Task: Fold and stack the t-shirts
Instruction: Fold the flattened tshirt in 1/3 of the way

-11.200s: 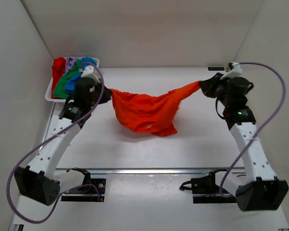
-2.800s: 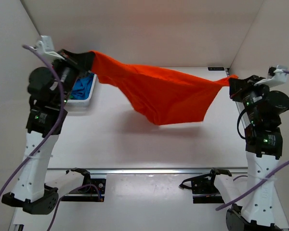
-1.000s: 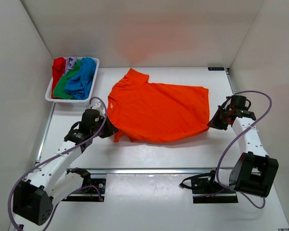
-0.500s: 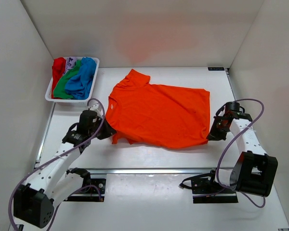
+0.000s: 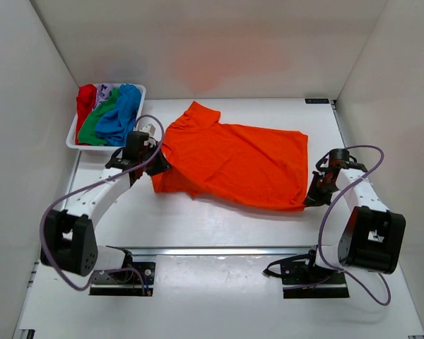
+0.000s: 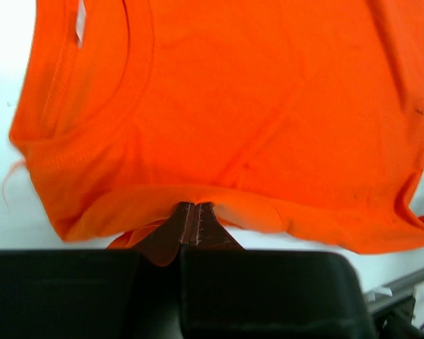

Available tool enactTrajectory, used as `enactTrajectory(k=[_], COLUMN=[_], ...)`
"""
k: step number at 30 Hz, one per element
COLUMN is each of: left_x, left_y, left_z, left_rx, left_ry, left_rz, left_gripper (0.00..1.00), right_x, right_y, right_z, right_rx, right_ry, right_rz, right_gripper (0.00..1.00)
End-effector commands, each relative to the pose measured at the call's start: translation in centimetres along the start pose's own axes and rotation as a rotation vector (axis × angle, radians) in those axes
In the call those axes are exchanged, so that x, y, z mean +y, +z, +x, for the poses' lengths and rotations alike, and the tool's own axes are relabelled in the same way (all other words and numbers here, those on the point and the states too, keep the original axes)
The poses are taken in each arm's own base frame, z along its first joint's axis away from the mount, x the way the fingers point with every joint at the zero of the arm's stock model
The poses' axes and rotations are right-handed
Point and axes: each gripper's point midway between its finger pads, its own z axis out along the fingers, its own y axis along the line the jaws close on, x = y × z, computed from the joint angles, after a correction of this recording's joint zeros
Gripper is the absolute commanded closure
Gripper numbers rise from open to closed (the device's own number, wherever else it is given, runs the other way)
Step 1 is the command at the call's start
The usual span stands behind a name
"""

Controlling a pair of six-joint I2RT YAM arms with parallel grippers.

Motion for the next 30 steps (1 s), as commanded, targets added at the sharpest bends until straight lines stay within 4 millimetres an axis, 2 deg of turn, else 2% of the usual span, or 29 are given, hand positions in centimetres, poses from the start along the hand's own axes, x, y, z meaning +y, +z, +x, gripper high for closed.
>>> enactTrajectory(k=[1, 8, 16, 17, 19, 21, 22, 23, 25, 27, 28, 29, 30], left_x=[-0.7, -0.1, -0.3, -0.3, -0.3, -0.2, -0.3, 0.0, -0.4, 0.2, -0.1, 0.0, 0.1], left_y=[0.6, 2.7, 4.9, 5.6, 6.3, 7.0, 7.2, 7.3, 7.4, 7.0, 6.6, 6.2, 5.8], left_z=[-3.6, -6.4, -7.7, -7.2, -7.9, -8.7, -9.5, -10.0, -11.4, -12.1, -12.2, -11.9, -11.3], left_rx=[-0.078, -0.09, -0.076, -0.061, -0.062, -0.07, -0.079, -0.08, -0.085, -0.095, -0.109, -0.111, -0.108], left_ry=[0.03, 0.032, 0.044, 0.047, 0.046, 0.042, 0.033, 0.03, 0.011, 0.007, 0.013, 0.01, 0.014], left_rz=[0.019, -0.009, -0.013, -0.015, -0.013, -0.02, -0.016, -0.021, -0.004, -0.015, -0.011, -0.017, -0.019], left_gripper=[1.0, 1.0, 1.0, 1.0, 1.0, 0.99, 0.9, 0.69, 0.49, 0.45, 0.45, 0.44, 0.45], right_x=[0.1, 0.4, 1.0, 1.1, 1.0, 1.1, 1.0, 0.9, 0.7, 0.8, 0.5, 0.6, 0.8], right_y=[-0.3, 0.3, 1.4, 1.5, 1.9, 1.7, 1.6, 1.4, 0.7, -0.4, -0.2, -0.8, -0.7], right_z=[-3.5, -6.2, -9.0, -9.2, -9.9, -11.4, -12.2, -13.2, -14.6, -15.3, -15.1, -15.0, -14.3], right_rx=[-0.09, -0.108, -0.11, -0.103, -0.112, -0.142, -0.156, -0.18, -0.227, -0.277, -0.278, -0.297, -0.291], right_ry=[-0.007, -0.01, -0.015, -0.022, -0.015, -0.001, 0.012, 0.021, 0.055, 0.056, 0.059, 0.048, 0.038], right_rz=[-0.001, 0.0, 0.001, 0.01, 0.006, -0.001, -0.001, -0.006, -0.012, -0.01, 0.004, 0.006, 0.008], right_gripper=[1.0, 1.0, 1.0, 1.0, 1.0, 0.94, 0.87, 0.81, 0.63, 0.56, 0.55, 0.55, 0.55])
